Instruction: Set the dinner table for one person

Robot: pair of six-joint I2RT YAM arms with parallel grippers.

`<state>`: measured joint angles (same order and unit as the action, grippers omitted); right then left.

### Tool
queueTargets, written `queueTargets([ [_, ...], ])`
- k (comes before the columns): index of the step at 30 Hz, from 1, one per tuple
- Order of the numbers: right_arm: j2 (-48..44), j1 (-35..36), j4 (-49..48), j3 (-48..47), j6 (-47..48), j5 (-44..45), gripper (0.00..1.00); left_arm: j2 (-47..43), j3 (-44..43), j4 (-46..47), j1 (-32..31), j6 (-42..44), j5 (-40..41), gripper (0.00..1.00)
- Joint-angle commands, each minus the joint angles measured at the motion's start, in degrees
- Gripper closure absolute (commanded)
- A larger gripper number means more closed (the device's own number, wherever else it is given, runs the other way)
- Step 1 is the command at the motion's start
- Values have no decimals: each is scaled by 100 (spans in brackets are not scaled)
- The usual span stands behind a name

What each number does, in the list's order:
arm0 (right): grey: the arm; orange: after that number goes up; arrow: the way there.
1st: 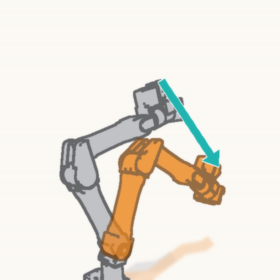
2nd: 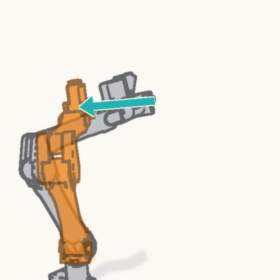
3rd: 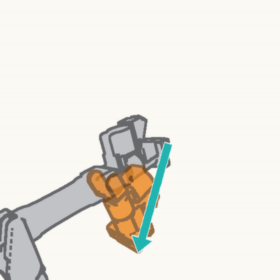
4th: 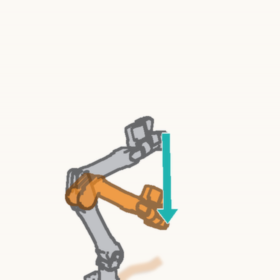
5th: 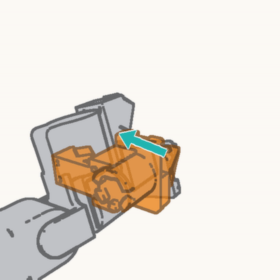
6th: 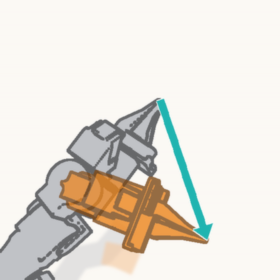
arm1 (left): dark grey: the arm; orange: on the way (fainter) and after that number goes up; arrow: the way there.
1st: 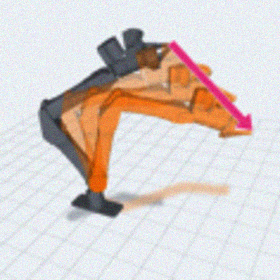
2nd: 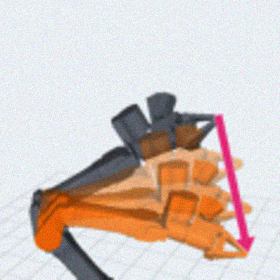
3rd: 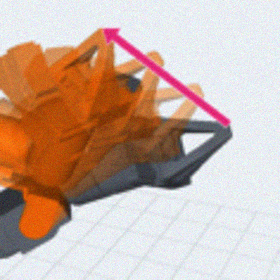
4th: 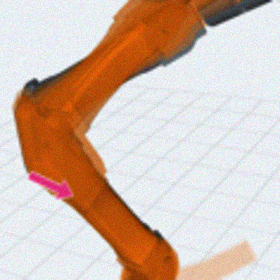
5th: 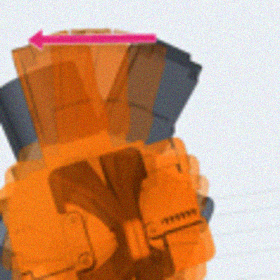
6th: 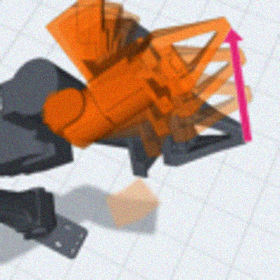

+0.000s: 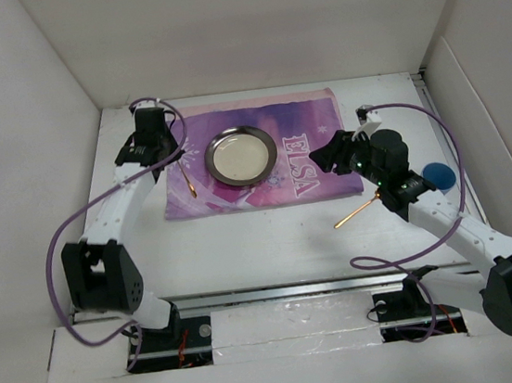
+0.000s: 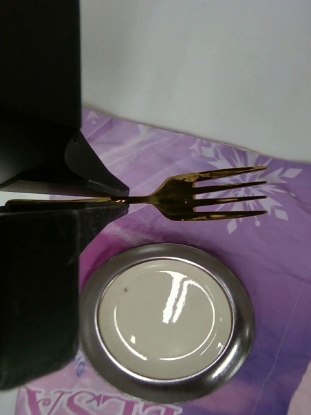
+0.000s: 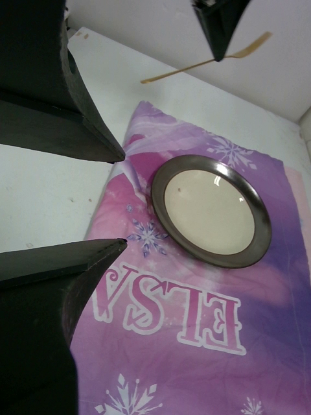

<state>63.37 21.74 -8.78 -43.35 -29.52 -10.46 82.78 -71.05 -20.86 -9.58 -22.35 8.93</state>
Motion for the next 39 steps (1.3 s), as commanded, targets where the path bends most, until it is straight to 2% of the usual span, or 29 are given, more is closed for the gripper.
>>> queueTargets([
  [1,122,85,-414,20,95,-18,44,904,-923,-198,-44,643,136,100],
  [3,210,85,-406,2,113,105,44,1633,-1671,-400,-104,1073,162,100],
  [5,263,137,-371,-41,139,106,44,2203,-2043,-602,-166,1197,6,100],
  [10,254,191,-370,-24,166,272,44,2874,-2721,-682,-167,1575,-348,100],
  [14,316,191,-362,-68,166,219,44,3217,-2792,-674,-167,1778,-129,100],
  [16,368,191,-362,-68,166,220,44,3357,-2766,-630,-167,1804,-268,100],
  [29,483,314,-335,-129,218,308,44,4078,-3205,-753,-167,1655,-102,100],
  [37,483,314,-291,-164,253,360,44,4220,-3223,-744,-167,1620,-75,100],
  [39,483,314,-283,-147,254,457,44,4167,-3257,-753,-167,1611,-93,97],
])
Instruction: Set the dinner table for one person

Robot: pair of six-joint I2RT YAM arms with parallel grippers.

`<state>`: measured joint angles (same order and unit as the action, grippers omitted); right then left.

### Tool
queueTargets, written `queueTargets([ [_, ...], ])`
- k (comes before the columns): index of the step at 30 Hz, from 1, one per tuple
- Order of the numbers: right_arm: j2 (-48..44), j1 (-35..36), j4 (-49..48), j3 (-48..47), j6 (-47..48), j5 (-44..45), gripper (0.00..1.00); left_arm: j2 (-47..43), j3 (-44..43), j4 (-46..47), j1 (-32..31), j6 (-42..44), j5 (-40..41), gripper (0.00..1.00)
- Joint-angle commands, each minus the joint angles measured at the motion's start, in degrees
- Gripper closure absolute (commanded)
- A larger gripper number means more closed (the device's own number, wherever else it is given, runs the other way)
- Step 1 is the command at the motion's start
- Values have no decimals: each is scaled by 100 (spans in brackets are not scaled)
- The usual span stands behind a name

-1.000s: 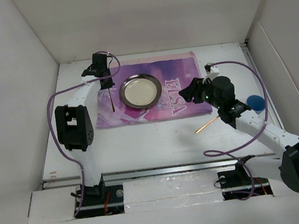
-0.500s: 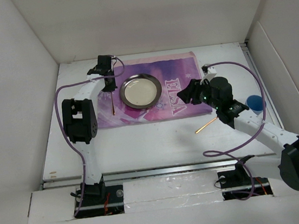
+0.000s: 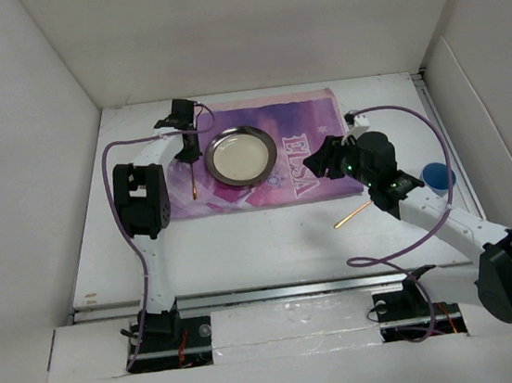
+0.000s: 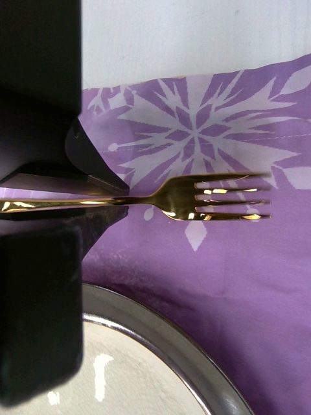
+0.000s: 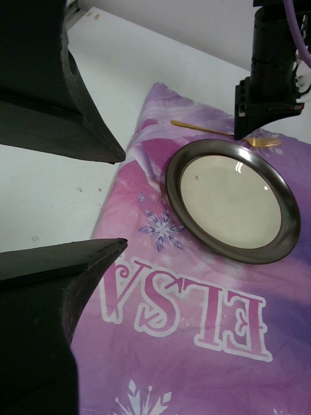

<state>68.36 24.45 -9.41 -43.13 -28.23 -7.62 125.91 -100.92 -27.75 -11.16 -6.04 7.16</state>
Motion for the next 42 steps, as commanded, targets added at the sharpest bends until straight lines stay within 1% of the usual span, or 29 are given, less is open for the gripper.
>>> queueTargets([
  [1,2,43,-237,-169,133,173,44,-171,-287,-90,-9,-28,84,90],
  [3,28,43,-202,-187,142,138,44,-338,-279,-73,-9,-72,-4,82],
  [4,28,43,-202,-204,151,138,44,-391,-287,-38,-9,-99,-56,65],
  [5,20,95,-202,-195,151,216,44,-592,-287,-29,-9,-151,-170,55],
  [6,46,95,-202,-195,160,252,49,-715,-296,-3,-9,-186,-240,49],
  [8,90,95,-202,-204,160,235,62,-1118,-349,6,-9,-248,-486,38],
  [9,99,95,-167,-222,151,226,74,-1269,-340,15,-9,-318,-566,38],
  [12,116,209,-123,-222,186,470,100,-2033,-253,173,-9,-450,-952,41],
  [13,125,210,-114,-213,195,524,100,-2244,-96,304,-9,-581,-1049,42],
  [14,134,210,-96,-222,186,542,100,-2768,36,401,-9,-643,-1302,51],
  [15,125,210,8,-256,177,577,100,-3095,464,541,-70,-731,-1426,58],
  [16,116,210,88,-257,143,638,100,-3386,721,856,-71,-880,-1541,74],
  [17,-92,279,306,-92,90,1004,100,-4407,1585,1207,-71,-1055,-2021,92],
  [18,-95,280,308,-90,89,1008,100,-4417,1593,1210,-71,-1057,-2025,92],
  [19,-182,341,413,-3,29,1138,100,-4713,1881,1497,-71,-1231,-2304,100],
  [20,-391,341,518,102,19,1305,100,-5386,2171,1596,-71,-1311,-2446,100],
  [23,-953,341,1254,629,-209,1718,100,-6638,3574,1869,-71,-1513,-2702,100],
  [25,-1253,341,1537,1015,-401,1860,100,-7435,4026,1835,-71,-1514,-2650,100],
  [26,-1429,289,1782,1139,-455,1956,94,-7640,4193,1765,-71,-1427,-2658,100],
  [27,-1709,289,1889,1271,-499,2018,90,-7851,4473,1677,-71,-1356,-2615,96],
  [28,-1834,219,2012,1455,-595,2062,86,-8228,4615,1546,-71,-1312,-2623,86],
  [29,-1922,105,2118,1518,-657,2184,76,-8397,4756,1518,-71,-1268,-2623,82],
  [30,-2027,26,2345,1562,-736,2238,71,-8572,5045,1518,-71,-1250,-2623,79],
  [31,-2028,-71,2443,1589,-928,2247,68,-8905,5143,1535,-71,-1233,-2684,74],
  [32,-2028,-254,2435,1615,-930,2073,62,-9047,5240,1535,-71,-1224,-2737,73],
  [34,-1784,-475,2470,1589,-1131,2053,56,-9398,5486,1631,-71,-1163,-2825,71],
  [35,-1660,-580,2488,1519,-1150,2062,52,-9470,5548,1632,-280,-1145,-2729,71],
  [37,-1179,-958,2628,1361,-1106,2019,51,-9637,5688,1737,-570,-1049,-2379,68],
  [42,-272,-1451,2638,782,-790,1895,54,-9944,5742,1729,-896,-907,-2307,68],
])
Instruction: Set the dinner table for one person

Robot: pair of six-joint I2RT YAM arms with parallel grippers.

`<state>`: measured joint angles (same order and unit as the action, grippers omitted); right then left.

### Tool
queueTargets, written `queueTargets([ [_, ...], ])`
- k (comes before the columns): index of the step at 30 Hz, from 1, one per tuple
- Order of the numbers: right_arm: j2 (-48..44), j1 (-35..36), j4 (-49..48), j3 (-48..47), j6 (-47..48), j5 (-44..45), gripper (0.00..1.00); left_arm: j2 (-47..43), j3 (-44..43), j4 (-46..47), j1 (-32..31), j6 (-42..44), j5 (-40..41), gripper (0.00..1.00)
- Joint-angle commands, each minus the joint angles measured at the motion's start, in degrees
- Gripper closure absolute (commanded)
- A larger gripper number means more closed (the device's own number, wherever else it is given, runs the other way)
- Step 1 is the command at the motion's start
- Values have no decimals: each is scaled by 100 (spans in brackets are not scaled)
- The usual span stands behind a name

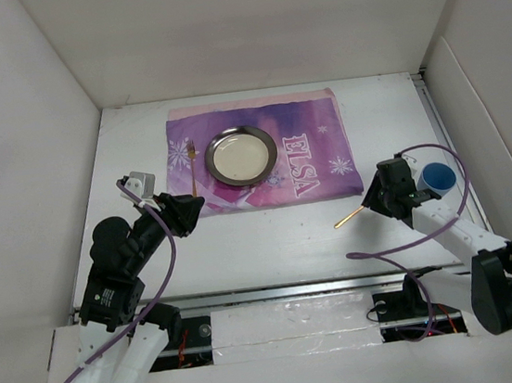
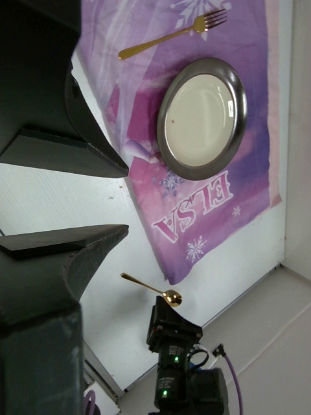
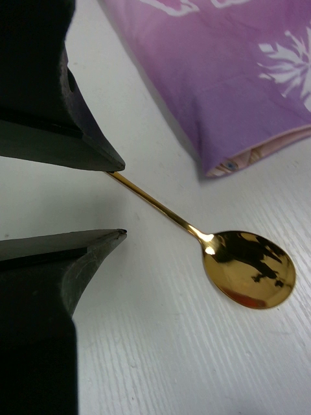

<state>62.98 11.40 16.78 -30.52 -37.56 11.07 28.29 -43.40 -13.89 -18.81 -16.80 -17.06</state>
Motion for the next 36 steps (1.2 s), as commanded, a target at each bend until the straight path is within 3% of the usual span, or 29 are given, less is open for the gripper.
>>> queueTargets([
  [1,389,-208,10,-550,196,70,55,-253,-20,334,-202,185,185,68],
  [3,723,-208,28,-709,240,114,60,-307,-11,325,-263,194,229,68],
  [16,1700,-147,484,-1157,117,44,62,-693,-20,220,-501,212,423,67],
  [28,2772,-498,1654,-2168,583,-246,63,-983,-28,167,-791,203,660,68],
  [32,2860,-498,1891,-2108,592,-613,76,-1080,-46,150,-791,194,976,68],
  [34,2851,-498,1908,-2019,618,-764,77,-1019,-46,176,-791,194,994,68],
  [36,2860,-498,1987,-1914,618,-957,87,-931,-29,185,-791,186,994,68],
])
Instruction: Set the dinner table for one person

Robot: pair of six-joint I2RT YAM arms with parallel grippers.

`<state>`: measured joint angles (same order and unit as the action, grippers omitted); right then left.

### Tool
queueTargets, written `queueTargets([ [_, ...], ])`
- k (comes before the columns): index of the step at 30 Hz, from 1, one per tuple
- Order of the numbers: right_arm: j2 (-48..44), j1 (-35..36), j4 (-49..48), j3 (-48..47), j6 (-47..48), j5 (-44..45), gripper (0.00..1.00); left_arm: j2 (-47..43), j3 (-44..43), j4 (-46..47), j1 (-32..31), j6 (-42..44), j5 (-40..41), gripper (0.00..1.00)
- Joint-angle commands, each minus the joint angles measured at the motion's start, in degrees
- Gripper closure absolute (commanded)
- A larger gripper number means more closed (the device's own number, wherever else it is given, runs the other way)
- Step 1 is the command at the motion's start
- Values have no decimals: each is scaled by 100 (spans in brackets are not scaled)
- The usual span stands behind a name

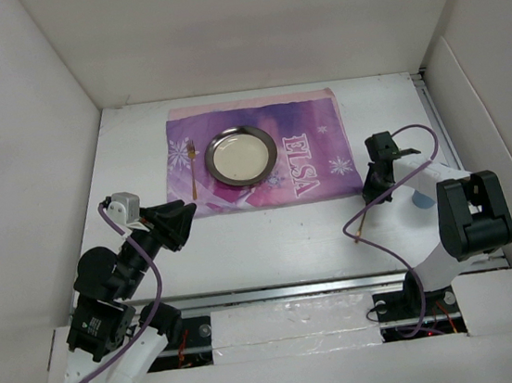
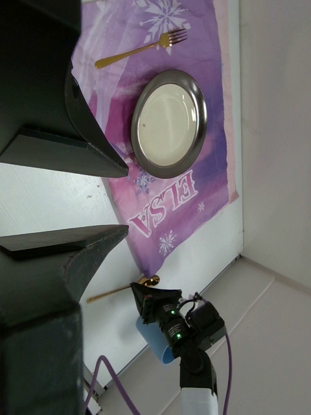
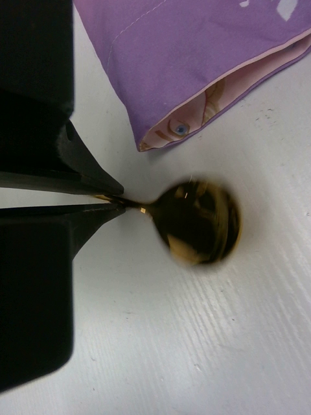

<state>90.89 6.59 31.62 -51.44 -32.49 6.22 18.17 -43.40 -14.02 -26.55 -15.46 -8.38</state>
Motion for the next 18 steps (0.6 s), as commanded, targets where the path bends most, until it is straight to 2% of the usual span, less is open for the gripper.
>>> queueTargets([
  [1,34,35,512,213,111,-507,89,125,-28,189,-17,52,109,68],
  [3,-27,96,486,327,111,-551,100,125,-28,189,-17,52,91,68],
  [10,-1011,535,187,863,-55,-385,100,265,-11,198,-17,52,74,68],
  [15,-2309,922,477,1075,-327,-59,100,459,7,180,-17,61,-23,68],
  [18,-2803,1282,819,865,-565,168,100,512,-20,207,-17,52,38,68],
])
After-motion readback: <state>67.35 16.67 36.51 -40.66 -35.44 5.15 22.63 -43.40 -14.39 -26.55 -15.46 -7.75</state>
